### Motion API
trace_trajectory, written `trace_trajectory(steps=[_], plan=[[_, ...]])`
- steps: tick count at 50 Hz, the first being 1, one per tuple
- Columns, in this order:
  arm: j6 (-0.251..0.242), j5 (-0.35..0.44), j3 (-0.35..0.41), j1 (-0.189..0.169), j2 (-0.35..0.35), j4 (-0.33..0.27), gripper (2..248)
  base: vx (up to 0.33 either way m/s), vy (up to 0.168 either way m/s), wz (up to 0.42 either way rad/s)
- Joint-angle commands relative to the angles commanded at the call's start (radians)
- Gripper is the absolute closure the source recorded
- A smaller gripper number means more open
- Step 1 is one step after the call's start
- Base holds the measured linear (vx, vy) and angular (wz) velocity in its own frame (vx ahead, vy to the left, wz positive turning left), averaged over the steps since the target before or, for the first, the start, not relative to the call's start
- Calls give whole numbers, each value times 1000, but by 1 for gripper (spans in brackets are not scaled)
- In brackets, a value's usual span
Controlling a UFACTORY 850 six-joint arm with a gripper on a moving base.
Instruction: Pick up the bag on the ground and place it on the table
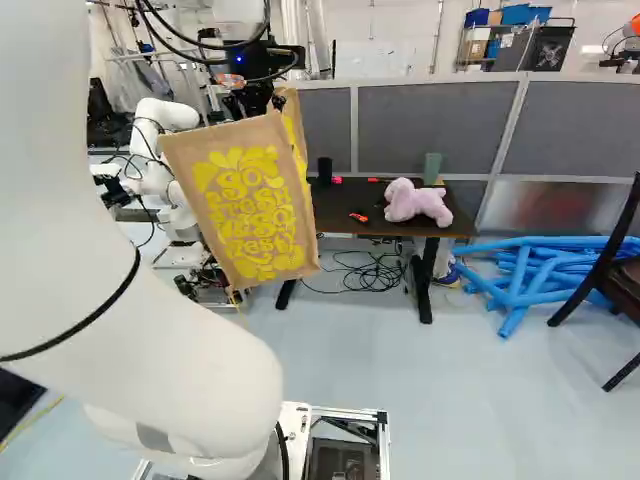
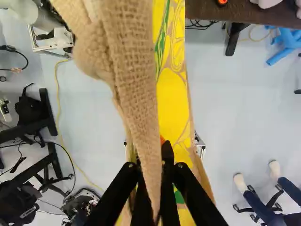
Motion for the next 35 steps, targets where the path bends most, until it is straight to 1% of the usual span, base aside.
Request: trace_trajectory(steps=[13,35], plan=[[0,0,0,0,0,0,229,188,44,-40],[0,0,0,0,0,0,229,186,8,-215]])
